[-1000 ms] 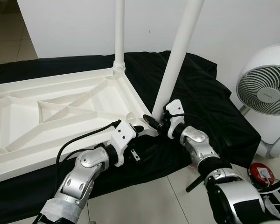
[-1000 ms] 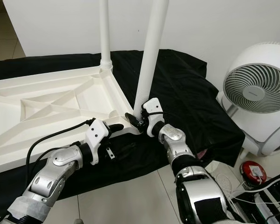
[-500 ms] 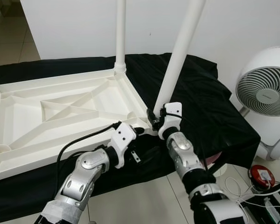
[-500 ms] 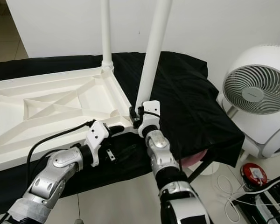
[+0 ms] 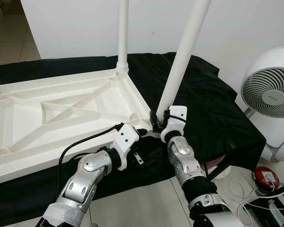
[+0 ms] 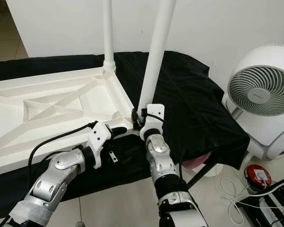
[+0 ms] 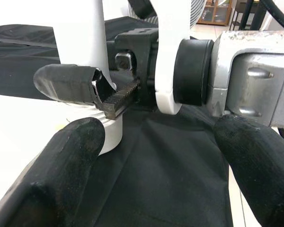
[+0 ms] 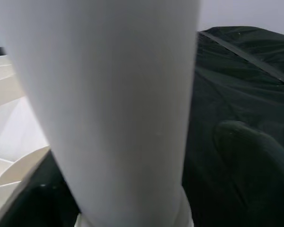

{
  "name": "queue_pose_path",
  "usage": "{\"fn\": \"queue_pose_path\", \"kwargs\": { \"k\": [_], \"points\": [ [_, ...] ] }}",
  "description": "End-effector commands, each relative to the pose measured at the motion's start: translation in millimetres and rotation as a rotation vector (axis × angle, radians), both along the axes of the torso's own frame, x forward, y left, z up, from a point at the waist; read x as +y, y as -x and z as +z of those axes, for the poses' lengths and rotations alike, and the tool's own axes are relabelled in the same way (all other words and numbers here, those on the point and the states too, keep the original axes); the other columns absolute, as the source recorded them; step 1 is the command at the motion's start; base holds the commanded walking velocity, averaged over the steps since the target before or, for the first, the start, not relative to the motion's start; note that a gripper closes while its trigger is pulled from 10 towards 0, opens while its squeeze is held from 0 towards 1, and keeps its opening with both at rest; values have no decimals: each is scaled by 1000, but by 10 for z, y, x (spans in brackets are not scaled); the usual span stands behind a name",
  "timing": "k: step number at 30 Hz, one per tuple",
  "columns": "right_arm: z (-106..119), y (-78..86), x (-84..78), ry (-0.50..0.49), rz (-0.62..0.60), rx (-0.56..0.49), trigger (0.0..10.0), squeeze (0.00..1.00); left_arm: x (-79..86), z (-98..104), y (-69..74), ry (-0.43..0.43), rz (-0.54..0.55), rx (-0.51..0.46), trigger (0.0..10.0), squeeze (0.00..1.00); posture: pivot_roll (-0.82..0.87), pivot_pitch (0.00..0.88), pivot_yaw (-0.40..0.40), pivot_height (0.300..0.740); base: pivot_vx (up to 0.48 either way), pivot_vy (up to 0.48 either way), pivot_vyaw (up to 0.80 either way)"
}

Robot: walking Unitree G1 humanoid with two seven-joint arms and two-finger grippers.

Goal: Building children table

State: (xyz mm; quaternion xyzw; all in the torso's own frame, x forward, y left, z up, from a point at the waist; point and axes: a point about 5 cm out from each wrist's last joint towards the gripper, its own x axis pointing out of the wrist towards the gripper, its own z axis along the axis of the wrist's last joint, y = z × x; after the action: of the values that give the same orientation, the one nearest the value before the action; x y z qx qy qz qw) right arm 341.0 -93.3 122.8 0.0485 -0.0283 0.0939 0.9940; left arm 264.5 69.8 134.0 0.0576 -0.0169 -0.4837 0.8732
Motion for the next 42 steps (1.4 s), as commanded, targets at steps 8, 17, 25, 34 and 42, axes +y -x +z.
{"fn": "queue_pose_path", "kwargs": {
  "k": [8,17,25,34,42],
  "points": [
    [-6,-35,-154,86,158,14,10000,1000,-21,-14,1,-7,-2,4,10000,0,0,0,-81,740,0,0,0],
    [67,-115,-199,221,436,-30,10000,0,-22,-17,26,-12,-17,9,10000,0,-2,0,-66,740,0,0,0],
    [86,-169,-133,263,560,-25,10000,0,-52,5,29,-7,-23,7,10000,0,11,0,-65,740,0,0,0],
    [26,-196,-139,263,620,19,0,0,-58,13,41,-8,-20,6,10000,0,24,0,-71,740,0,0,0],
    [-34,-178,-184,243,592,28,5176,0,-60,7,46,-9,-21,7,10000,0,17,0,-70,740,0,0,0]
  ]
}}
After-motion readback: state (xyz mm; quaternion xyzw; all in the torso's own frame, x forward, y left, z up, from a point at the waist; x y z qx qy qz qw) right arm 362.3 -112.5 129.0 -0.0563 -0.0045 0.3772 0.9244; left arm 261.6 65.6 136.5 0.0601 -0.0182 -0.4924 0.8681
